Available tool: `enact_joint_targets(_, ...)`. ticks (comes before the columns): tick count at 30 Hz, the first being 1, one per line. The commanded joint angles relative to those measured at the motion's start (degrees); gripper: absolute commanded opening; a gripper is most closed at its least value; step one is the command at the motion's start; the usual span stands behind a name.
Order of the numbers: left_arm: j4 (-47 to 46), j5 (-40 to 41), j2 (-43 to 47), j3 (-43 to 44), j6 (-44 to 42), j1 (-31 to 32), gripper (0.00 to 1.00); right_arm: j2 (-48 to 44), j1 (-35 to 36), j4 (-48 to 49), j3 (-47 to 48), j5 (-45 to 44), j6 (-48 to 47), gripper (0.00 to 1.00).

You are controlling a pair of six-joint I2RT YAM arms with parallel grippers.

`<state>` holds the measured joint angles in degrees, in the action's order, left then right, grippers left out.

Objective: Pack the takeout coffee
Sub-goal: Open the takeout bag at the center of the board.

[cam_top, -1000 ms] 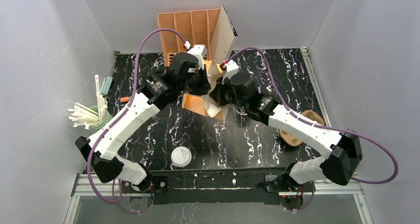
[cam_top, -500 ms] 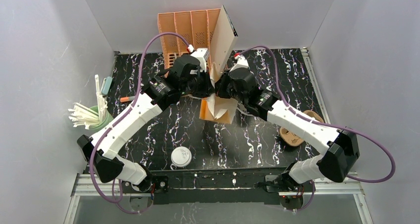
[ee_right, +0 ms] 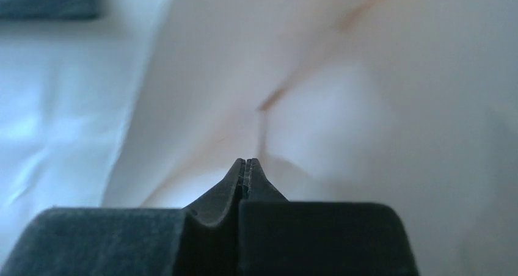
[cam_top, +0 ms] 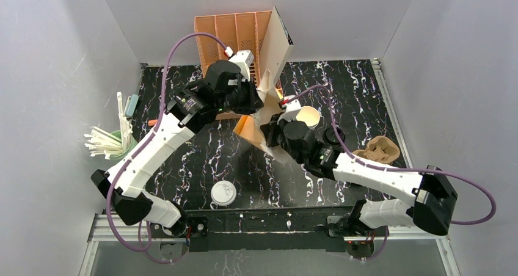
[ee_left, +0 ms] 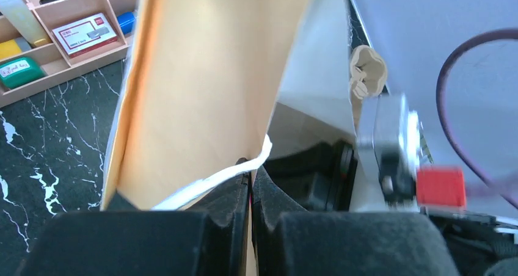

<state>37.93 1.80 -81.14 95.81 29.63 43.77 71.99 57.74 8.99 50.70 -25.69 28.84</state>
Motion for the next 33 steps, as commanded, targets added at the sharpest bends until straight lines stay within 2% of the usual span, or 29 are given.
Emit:
enact_joint_targets(1,-1.04,-4.97,0.05,4.82,0.38,-0.7,0.0,-1.92,3.83,11.33,-2.32,-7.86,-15.67,0.01)
enact_joint_targets(5,-1.18,-8.64,-0.5,5.17,1.21,-0.69,0.0,-2.11,4.39,13.21,-3.82,-4.5,-24.18,0.01)
enact_joint_targets(9,-1.12,-9.15,-0.09,5.27,1.4,-0.69,0.0,-0.01,4.54,8.91,-1.57,-1.25,-30.49,0.01)
enact_joint_targets(14,-0.67,-10.59,-0.08,6.34,0.9,-0.7,0.0,2.94,4.54,2.17,1.91,-1.83,-31.72,0.01)
enact_joint_targets(20,0.0,-11.34,0.44,7.52,0.53,-0.68,0.0,5.87,0.26,-4.16,5.89,4.2,-22.97,0.01)
enact_joint_targets(26,0.31,-11.21,0.98,7.58,0.43,-0.7,0.0,6.91,-8.24,-4.51,8.19,19.25,-11.05,0.01)
enact_joint_targets(33,-0.64,-13.44,0.69,6.27,0.69,-0.63,0.0,8.64,-10.55,-5.75,12.39,18.28,1.87,0.01)
